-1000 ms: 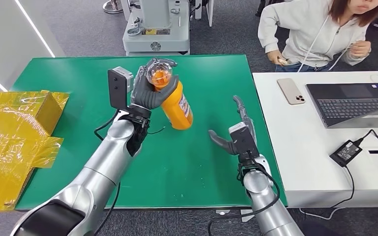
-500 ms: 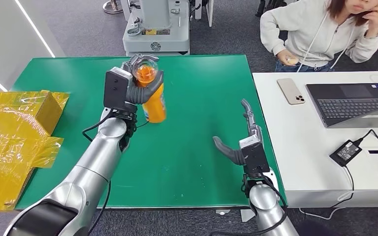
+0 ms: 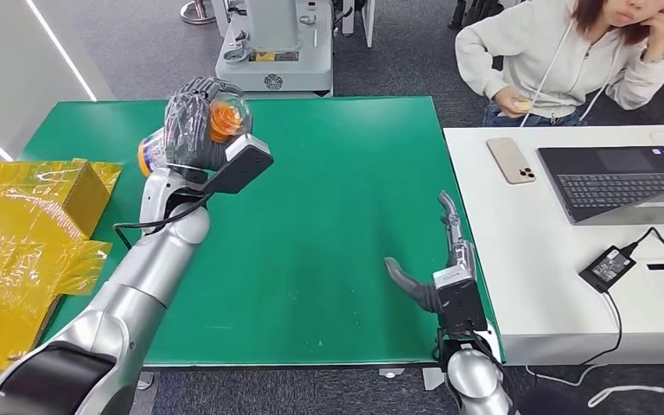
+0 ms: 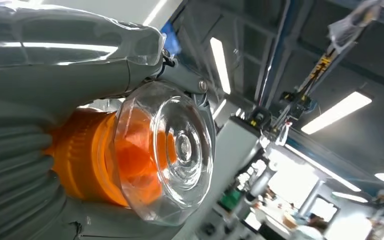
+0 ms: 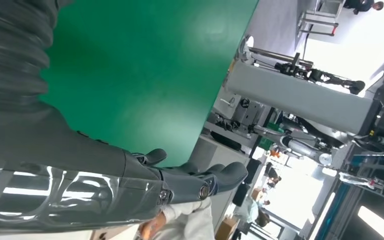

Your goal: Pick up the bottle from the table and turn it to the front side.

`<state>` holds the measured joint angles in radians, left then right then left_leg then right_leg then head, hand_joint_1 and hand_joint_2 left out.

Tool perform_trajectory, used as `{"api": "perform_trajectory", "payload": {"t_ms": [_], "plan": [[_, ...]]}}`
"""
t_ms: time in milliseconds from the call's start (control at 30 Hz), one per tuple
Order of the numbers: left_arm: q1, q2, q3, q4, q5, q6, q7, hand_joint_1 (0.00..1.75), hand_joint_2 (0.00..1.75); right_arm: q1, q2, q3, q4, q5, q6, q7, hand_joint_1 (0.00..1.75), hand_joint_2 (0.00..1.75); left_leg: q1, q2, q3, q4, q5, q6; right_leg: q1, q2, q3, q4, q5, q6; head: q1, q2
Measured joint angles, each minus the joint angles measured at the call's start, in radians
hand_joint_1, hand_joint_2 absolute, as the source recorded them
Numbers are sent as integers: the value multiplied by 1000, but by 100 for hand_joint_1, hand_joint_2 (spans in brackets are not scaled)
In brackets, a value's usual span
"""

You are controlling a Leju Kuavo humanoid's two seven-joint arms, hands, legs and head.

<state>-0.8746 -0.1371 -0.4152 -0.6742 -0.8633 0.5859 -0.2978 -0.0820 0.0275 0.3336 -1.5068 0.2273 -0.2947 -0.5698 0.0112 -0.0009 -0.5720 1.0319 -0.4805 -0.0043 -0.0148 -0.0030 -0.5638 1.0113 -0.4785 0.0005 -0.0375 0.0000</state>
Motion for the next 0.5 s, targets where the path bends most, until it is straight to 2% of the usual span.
{"api": "perform_trajectory", "payload": {"t_ms": [167, 300, 500], "plan": [[-26, 30, -30, 18, -341, 31, 136, 175, 175, 66, -1, -13, -39, 6, -23, -13, 0, 175, 0, 0, 0, 0, 0, 0, 0, 0, 0, 0, 0, 0, 0, 0], [-41, 58, -48, 31, -473, 32, 187, 175, 175, 102, -1, -26, -62, 10, -28, -17, 0, 175, 0, 1, 0, 0, 0, 0, 0, 1, 0, 0, 0, 0, 0, 0], [-50, 132, -89, 55, -666, 29, 263, 175, 175, 155, -13, -48, -79, -11, -40, -41, 0, 175, 0, 2, 0, 0, 0, 0, 0, 2, -1, 1, 0, 0, 0, 0]]}}
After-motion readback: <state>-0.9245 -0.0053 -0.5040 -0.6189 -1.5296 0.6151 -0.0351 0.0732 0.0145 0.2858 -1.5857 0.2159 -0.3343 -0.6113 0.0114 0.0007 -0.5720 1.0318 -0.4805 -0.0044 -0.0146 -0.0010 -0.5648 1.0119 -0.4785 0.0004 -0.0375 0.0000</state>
